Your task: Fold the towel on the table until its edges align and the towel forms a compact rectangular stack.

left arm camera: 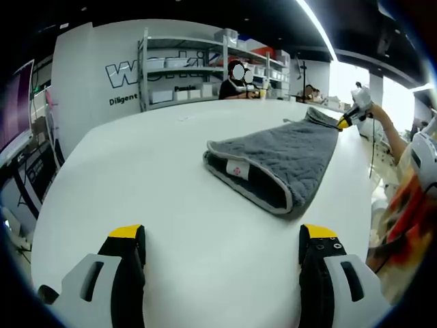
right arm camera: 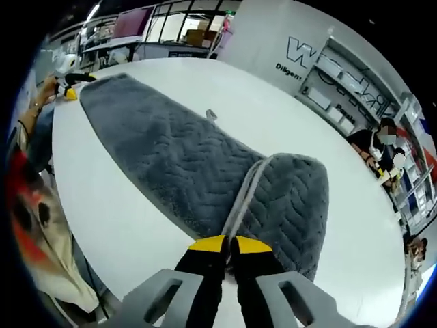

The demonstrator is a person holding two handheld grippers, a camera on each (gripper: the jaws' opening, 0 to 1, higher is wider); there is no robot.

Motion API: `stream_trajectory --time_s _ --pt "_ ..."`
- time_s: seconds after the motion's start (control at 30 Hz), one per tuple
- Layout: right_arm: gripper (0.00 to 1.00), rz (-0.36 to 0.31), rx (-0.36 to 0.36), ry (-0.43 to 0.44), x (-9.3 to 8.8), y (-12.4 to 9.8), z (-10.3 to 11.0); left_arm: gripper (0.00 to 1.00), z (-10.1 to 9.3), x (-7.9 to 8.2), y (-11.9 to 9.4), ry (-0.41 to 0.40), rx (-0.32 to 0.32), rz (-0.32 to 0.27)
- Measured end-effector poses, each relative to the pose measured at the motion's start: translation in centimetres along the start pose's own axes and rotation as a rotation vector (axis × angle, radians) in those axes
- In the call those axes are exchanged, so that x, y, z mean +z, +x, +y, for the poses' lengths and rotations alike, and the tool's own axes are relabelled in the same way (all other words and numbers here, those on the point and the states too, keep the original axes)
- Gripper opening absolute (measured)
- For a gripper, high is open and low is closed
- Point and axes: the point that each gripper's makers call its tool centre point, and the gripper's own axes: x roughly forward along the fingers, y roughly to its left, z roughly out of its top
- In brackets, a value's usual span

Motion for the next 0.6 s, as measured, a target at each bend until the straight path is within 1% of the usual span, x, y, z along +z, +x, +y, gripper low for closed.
stream_trajectory --time_s 0.03,0.1,0.17,0.3,0.4,0.6 --pt "0.05 0.002 0.011 -0.013 -0.12 0.05 0.26 0.92 -0.01 0.00 0.01 0.000 0.000 0.000" --pt "0.11 0.006 0.026 -0.010 -0.25 0.06 0.52 0.92 -0.03 0.00 0.02 0.000 0.000 0.001" --pt "0.12 0.001 0.036 -0.005 -0.31 0.03 0.73 0.92 -0.07 0.00 0.04 0.000 0.000 0.001" --pt "0.12 0.001 0.012 -0.004 -0.47 -0.15 0.29 0.92 -0.07 -0.01 0.07 -0.001 0.001 0.001" --pt "0.13 0.006 0.007 -0.006 -0.63 -0.18 0.26 0.92 -0.06 -0.01 0.08 0.000 0.000 0.001" --pt "0.17 0.019 0.015 -0.036 -0.82 0.12 0.77 0.92 -0.06 0.01 0.10 0.000 0.001 0.000"
